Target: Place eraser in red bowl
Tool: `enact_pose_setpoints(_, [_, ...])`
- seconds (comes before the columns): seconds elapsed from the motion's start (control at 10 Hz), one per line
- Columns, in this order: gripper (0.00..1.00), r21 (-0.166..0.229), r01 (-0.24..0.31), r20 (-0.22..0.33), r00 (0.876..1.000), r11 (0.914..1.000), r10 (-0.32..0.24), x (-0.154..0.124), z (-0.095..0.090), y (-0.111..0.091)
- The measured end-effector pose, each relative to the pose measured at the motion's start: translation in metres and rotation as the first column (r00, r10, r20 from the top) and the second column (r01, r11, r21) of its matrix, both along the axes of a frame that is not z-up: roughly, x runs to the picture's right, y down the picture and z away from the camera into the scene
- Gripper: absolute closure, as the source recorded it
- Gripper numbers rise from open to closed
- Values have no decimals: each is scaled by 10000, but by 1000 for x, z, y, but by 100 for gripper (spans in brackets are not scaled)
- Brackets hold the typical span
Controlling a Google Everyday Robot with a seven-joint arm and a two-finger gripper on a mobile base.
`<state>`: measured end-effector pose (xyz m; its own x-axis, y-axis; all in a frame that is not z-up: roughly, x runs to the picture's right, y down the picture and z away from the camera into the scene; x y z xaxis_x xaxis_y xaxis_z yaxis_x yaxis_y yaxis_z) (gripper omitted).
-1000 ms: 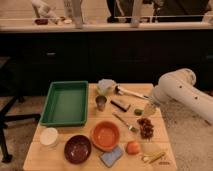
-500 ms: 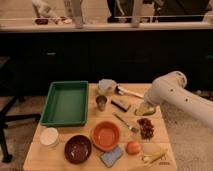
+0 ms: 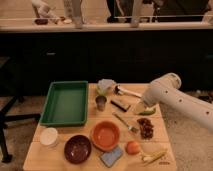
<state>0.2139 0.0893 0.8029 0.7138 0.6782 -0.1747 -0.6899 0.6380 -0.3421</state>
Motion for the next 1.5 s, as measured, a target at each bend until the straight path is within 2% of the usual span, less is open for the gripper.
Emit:
enact_pose_setpoints(0.4, [20,-368,-45,-116,9999,9993,41,-12,34,3])
enact_pose_setpoints(0.8, [20,-896,177,-232,9995,9958,-198,-26,70,5])
enact_pose_setpoints(1.5, [20,-1287,166,-192,9996,9915,-192,-44,105,14])
